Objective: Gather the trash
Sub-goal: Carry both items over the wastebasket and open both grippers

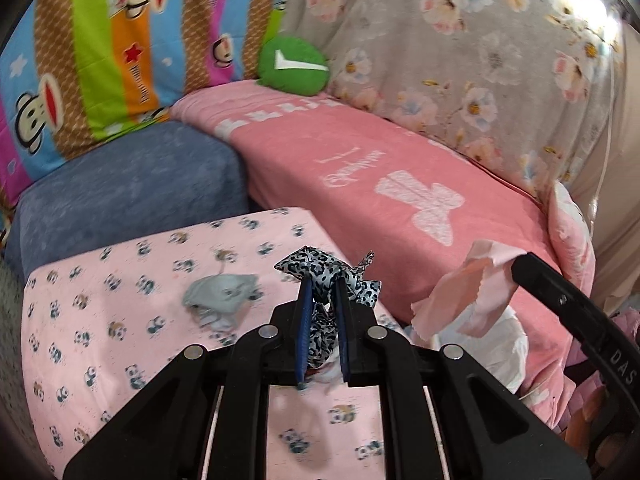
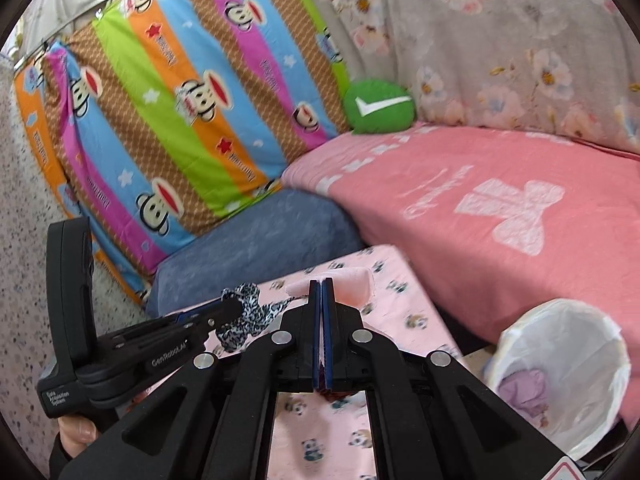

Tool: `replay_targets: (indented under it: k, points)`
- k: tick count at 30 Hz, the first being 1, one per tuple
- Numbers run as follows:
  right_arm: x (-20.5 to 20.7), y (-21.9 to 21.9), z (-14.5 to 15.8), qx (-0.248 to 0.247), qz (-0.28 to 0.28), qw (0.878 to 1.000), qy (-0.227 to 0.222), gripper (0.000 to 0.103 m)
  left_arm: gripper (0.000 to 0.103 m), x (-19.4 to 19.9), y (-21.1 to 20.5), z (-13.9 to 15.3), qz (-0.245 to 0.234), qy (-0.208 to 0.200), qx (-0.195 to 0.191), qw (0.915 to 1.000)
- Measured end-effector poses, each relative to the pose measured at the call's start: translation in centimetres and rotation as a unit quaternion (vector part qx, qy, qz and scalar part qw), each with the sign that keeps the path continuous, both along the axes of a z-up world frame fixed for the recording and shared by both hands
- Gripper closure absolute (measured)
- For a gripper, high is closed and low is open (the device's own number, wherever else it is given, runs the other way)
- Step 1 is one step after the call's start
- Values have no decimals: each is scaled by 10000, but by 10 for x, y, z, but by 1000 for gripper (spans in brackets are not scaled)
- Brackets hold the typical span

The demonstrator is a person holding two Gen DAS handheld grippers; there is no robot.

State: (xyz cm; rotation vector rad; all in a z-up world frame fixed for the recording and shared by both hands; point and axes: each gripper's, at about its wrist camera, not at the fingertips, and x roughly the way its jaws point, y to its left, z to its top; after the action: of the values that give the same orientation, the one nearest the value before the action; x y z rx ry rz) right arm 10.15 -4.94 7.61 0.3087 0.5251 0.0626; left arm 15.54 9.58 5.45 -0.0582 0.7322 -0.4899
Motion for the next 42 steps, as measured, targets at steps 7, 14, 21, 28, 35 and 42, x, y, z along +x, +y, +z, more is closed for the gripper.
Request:
replay_targets:
  k: [7,14,21,28,35,42]
  points:
    - [-32,-64,17,-7,-567,9982,-193,100,92,-20,-63,14,-577,-224,95,9980]
    - [-59,-121,14,0,-1008,9948,-162,100,91,-36,-120,13,-1051,-203,216,9940]
    - [-80,-163,1,55,-1331,9911,-66,100,91,-49,-163,5,-1389,-107,363,9896]
    - [-88,-189,-8,84,-1545,9879,26,100,90,-57,-191,-3,-1590,-65,460,9862]
    - [-91,-200,-12,67,-1776,9841,33,93,43,-59,-206,-6,-1511,-111,536,9870]
    - [-96,-206,-16,144,-1789,9838,3,81,43,-59,-206,-7,-1448,-75,534,9880]
